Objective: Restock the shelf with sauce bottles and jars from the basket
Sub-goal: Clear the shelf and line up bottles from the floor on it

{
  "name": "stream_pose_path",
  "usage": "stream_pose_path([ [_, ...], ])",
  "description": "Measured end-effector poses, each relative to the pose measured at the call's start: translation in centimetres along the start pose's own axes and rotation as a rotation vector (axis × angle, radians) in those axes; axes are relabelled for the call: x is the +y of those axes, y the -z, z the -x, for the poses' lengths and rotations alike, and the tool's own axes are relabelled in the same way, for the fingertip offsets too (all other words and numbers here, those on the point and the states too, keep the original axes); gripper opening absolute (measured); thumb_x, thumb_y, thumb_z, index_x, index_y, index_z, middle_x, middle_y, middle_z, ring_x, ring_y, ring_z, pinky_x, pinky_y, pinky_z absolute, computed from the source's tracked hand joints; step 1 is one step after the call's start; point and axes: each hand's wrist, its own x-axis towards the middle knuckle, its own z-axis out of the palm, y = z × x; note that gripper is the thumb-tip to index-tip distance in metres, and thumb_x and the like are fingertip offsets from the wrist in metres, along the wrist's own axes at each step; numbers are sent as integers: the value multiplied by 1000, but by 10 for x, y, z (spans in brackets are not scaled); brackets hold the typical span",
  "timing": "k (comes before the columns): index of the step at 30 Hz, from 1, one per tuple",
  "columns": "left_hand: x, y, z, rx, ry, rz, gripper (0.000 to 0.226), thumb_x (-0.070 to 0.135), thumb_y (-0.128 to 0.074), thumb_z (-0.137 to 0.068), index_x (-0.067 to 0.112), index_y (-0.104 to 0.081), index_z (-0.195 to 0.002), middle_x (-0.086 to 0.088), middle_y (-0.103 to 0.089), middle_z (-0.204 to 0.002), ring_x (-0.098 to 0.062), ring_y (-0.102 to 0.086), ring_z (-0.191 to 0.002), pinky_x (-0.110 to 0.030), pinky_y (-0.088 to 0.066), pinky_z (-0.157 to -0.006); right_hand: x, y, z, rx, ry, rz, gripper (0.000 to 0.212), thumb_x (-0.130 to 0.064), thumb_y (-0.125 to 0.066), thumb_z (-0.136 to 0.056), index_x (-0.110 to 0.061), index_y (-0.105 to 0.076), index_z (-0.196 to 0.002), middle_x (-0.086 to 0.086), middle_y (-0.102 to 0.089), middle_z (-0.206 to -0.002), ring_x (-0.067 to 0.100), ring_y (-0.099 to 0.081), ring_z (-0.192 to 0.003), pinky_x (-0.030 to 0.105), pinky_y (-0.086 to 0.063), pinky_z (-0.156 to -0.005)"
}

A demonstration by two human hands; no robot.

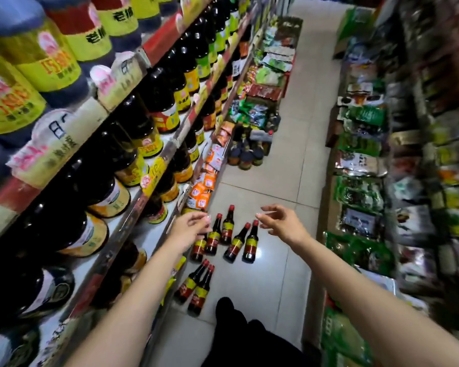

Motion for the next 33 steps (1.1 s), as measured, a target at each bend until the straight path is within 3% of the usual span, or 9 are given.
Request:
stream_pose_path([
  [5,-35,2,-38,-70,111,-46,14,6,-53,-90,4,-54,-104,-5,-59,-83,-1,-61,-52,-11,-44,-46,34,-16,-24,68,-140,-34,36,-21,-65,-84,-4,-56,-113,14,-62,-100,24,-61,-90,24,-47,-70],
  [8,-62,5,-58,-91,170,-63,5,6,-54,-90,8,-56,-94,-9,-61,-86,-7,-60,-61,-8,-41,-45,60,-30,-39,64,-237,-46,37,-25,-66,-83,-6,-56,-113,10,-64,-93,22,-62,-83,29,-46,-69],
  [13,-115,13,-88,-57,292,-49,3,9,-54,-90,11,-56,-87,-2,-63,-75,-9,-62,-63,-21,-42,-58,109,-53,-64,50,-399,-75,34,-30,-67,-82,-10,-56,-108,10,-64,-95,21,-64,-79,31,-46,-73],
  [19,-194,15,-141,-13,415,-91,8,5,-54,-90,9,-56,-84,-3,-59,-74,4,-58,-43,-13,-43,-44,178,-75,-104,23,-566,-94,38,-30,-64,-84,-8,-55,-114,12,-62,-99,20,-63,-78,37,-49,-83],
  [23,-247,5,-184,-20,482,-92,8,5,-54,-89,11,-56,-83,-12,-61,-90,-15,-62,-61,-17,-43,-50,228,-81,-133,32,-635,-97,38,-27,-64,-85,-5,-55,-115,18,-62,-104,26,-63,-85,42,-49,-88],
  [27,-294,-16,-225,-33,510,-151,29,1,-54,-88,-13,-50,-114,-29,-56,-116,-26,-56,-83,-18,-44,-56,281,-80,-167,55,-680,-95,38,-27,-64,-85,-4,-55,-114,19,-64,-98,28,-61,-84,37,-46,-77],
  [29,-320,-25,-243,-38,509,-146,29,0,-55,-87,-12,-50,-113,-32,-56,-117,-23,-55,-74,-13,-47,-50,310,-82,-182,62,-700,-86,37,-28,-65,-84,-5,-55,-112,17,-64,-94,28,-60,-83,37,-44,-73],
  [32,-362,-34,-269,-77,518,-218,21,9,-60,-86,1,-56,-105,-21,-62,-108,-21,-60,-81,-27,-50,-69,357,-90,-208,52,-727,-69,34,-25,-65,-84,-6,-56,-110,13,-64,-93,26,-62,-81,40,-48,-73],
  [33,-377,-35,-277,-83,525,-235,17,10,-61,-86,5,-56,-102,-16,-63,-102,-18,-60,-77,-26,-49,-65,372,-94,-215,43,-735,-66,34,-25,-66,-84,-5,-56,-110,12,-64,-92,25,-62,-78,37,-48,-73],
])
